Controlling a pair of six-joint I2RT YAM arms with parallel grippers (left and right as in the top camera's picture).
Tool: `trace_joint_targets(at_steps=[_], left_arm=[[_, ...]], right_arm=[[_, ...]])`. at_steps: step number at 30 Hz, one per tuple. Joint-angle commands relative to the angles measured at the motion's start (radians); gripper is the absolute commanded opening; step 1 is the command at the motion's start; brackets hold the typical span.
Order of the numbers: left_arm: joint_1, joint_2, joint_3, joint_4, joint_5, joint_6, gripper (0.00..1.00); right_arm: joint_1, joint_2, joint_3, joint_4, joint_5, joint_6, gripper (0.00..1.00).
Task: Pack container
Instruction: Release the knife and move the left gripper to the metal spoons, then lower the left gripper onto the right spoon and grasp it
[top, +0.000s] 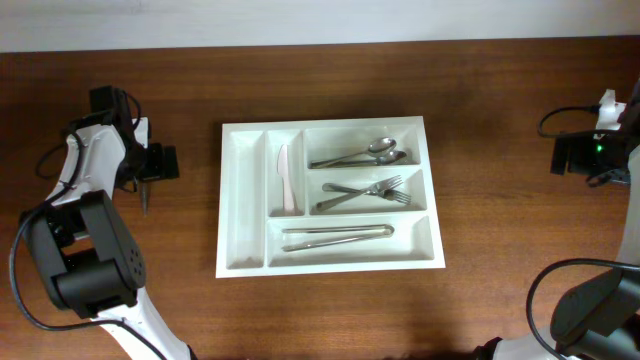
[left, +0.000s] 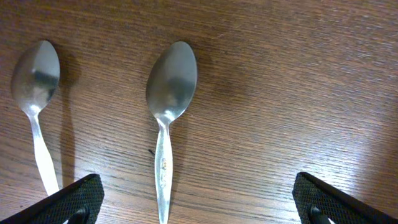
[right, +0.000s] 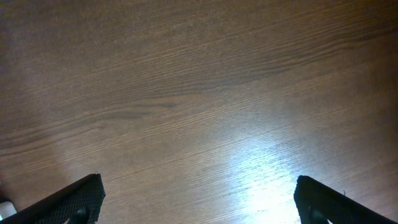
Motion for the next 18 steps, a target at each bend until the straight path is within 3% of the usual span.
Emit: trace_joint_targets(at_steps=[1, 18], left_arm=[[0.034, 0.016, 0.013, -0.006, -0.011, -0.06, 0.99], [0.085, 0.074, 0.013, -0.026, -0.004, -0.014, 0.99]], right_arm=[[-0.002, 0.002, -0.007, 0.001, -0.006, 0.008, 0.99], [-0.002, 0.002, -0.007, 0.001, -0.006, 0.008, 0.99]])
